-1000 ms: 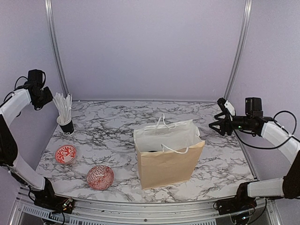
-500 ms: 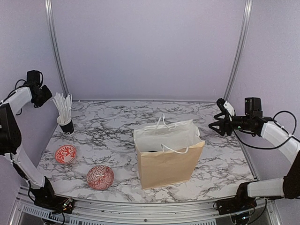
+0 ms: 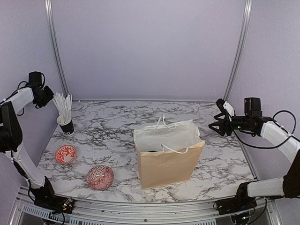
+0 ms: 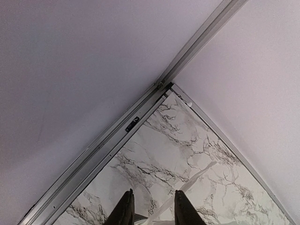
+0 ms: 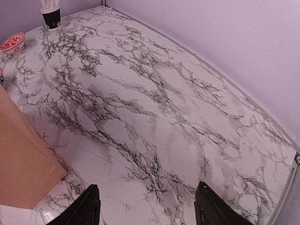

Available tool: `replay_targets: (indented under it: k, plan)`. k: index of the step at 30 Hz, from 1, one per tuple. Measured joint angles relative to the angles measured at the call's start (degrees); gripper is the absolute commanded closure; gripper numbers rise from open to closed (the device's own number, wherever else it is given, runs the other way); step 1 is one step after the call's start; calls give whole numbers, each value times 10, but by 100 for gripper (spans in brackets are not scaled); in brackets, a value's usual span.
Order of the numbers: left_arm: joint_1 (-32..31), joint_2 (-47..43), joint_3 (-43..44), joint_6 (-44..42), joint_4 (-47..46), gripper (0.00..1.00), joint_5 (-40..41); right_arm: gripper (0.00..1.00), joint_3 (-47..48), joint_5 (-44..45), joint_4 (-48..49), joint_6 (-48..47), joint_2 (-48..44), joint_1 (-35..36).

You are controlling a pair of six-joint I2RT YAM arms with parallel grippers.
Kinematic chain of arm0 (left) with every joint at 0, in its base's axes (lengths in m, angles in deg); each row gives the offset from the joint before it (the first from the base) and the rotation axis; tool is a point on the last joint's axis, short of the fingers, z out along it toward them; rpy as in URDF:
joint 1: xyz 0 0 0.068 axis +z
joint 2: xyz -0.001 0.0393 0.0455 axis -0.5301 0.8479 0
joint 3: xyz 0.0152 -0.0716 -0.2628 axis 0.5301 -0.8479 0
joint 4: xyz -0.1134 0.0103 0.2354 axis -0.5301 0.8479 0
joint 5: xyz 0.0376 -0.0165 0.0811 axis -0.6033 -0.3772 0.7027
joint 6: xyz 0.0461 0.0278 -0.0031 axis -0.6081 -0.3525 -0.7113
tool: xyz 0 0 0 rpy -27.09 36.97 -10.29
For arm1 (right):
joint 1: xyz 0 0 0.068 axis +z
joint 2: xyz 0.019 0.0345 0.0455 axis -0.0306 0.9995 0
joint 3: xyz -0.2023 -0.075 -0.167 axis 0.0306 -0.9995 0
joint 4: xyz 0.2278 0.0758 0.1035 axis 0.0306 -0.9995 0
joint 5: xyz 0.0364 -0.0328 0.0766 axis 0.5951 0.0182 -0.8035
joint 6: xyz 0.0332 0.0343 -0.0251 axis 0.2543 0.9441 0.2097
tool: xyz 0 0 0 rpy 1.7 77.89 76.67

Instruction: Pack the takeout coffee

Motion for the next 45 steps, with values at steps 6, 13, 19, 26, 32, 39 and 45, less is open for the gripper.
replay_targets:
  k: [6, 13, 19, 26, 32, 39, 45]
  plan:
    - [0, 10, 0, 2, -4, 76, -8, 34, 0, 3, 0, -1, 1, 0]
    - [0, 17, 0, 4, -9, 100, -17, 33, 0, 6, 0, -2, 3, 0]
    - [0, 8, -1, -2, -8, 100, -13, 34, 0, 8, 0, -2, 4, 6]
    - [0, -48, -8, -4, -10, 100, -8, 33, 0, 10, -3, -2, 11, 22]
    - [0, -72, -30, 0, -15, 65, -17, 33, 0, 11, -4, -5, 11, 24]
    - [0, -53, -47, 23, -16, 63, -57, 34, 0, 13, -4, -6, 11, 24]
    - [0, -43, -52, 34, -18, 67, -69, 33, 0, 15, -4, -8, 12, 25]
